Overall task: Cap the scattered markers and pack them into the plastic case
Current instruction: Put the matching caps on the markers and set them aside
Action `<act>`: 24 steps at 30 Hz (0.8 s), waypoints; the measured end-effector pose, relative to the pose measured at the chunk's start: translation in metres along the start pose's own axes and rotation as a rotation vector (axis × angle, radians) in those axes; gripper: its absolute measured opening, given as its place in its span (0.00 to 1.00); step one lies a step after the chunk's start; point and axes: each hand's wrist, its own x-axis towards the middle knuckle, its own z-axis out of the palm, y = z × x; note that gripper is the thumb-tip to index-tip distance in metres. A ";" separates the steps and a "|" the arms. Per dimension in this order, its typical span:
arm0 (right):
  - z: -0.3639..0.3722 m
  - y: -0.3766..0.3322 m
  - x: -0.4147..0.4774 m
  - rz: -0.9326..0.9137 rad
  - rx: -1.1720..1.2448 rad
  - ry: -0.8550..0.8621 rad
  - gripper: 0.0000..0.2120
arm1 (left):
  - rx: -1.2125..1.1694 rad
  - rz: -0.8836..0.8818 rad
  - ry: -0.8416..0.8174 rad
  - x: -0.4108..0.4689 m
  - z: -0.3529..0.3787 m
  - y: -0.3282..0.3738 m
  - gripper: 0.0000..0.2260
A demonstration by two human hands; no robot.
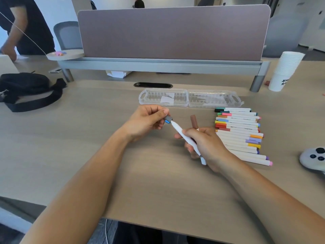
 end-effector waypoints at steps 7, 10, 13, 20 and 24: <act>-0.001 0.004 -0.001 -0.114 -0.156 -0.008 0.17 | 0.151 0.000 0.009 -0.002 0.015 -0.001 0.09; -0.001 0.004 -0.001 -0.172 -0.218 0.021 0.18 | 0.200 0.041 0.019 -0.004 0.022 0.004 0.09; -0.001 0.004 0.000 -0.214 -0.239 0.027 0.19 | 0.222 0.068 0.020 -0.004 0.022 0.007 0.09; 0.000 0.005 0.000 -0.244 -0.297 -0.072 0.16 | 0.350 0.006 -0.034 -0.019 0.014 0.024 0.12; 0.003 0.005 0.002 -0.271 -0.288 -0.073 0.10 | 0.401 -0.113 0.096 -0.038 -0.017 0.035 0.15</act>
